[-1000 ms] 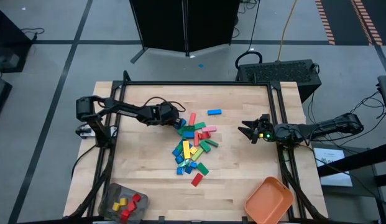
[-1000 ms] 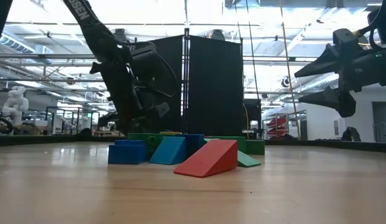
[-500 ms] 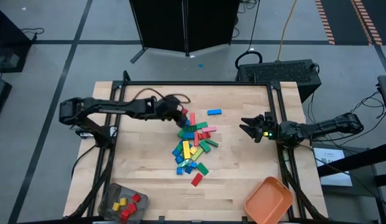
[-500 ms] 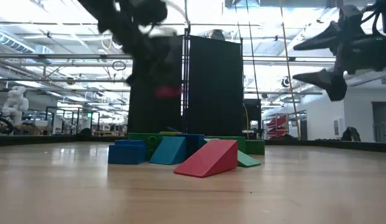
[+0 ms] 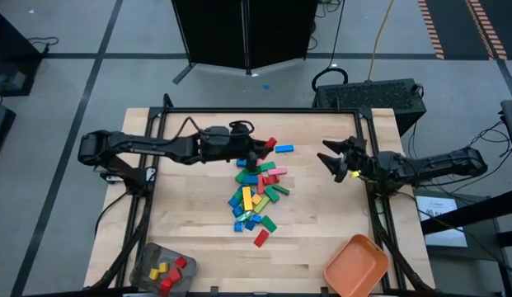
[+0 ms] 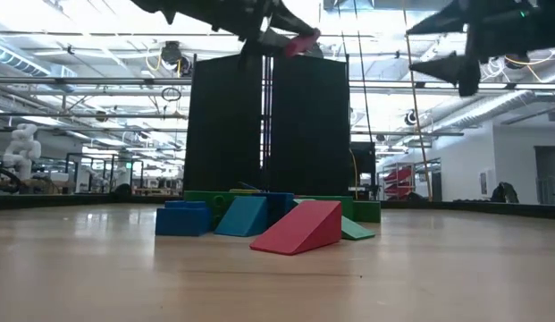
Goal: Sort blocks by size
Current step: Put the red rectangular block into the orange bin
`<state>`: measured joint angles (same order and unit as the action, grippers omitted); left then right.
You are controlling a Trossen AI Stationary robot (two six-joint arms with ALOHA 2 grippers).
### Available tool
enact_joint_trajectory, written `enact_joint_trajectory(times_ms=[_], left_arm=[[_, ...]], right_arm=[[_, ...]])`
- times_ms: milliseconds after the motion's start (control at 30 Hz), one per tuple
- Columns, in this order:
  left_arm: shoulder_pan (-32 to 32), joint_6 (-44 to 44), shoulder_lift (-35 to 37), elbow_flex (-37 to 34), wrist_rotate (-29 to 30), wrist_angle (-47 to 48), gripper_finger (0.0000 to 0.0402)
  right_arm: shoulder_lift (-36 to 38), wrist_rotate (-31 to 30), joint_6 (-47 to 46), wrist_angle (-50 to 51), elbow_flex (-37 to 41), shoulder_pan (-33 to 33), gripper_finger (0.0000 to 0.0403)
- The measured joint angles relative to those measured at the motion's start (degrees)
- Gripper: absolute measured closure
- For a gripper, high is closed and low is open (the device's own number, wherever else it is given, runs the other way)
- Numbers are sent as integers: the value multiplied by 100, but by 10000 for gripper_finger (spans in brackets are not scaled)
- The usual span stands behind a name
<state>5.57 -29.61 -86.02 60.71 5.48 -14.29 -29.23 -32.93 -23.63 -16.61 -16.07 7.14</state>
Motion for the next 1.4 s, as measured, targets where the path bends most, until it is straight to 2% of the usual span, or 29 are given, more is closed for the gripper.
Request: enact_joint_trajectory(times_ms=[167,267,500,667,867,1167,1400], left_arm=[[-84,0,-210,0,-87,-813,312],[-121,13,-299,2,-77,-1321,312],[-110,177,-436,5,-14,-2562,312],[-155,278,-537,9,21,-2781,312],[-217,453,-735,17,8,-3260,312],[-224,508,-854,10,-18,-3461,312],[-234,608,-851,11,-105,-3659,312]], right_arm=[[-767,42,244,12,-502,0,73],[-1167,289,291,-66,-725,0,73],[-1934,494,717,-1545,-897,0,73],[-2275,620,718,-2227,-901,-70,73],[-2686,1058,393,-2212,-1148,-157,73],[-3379,1551,696,-1740,-2121,-249,73],[-3650,1546,740,-1673,-2276,-303,73]])
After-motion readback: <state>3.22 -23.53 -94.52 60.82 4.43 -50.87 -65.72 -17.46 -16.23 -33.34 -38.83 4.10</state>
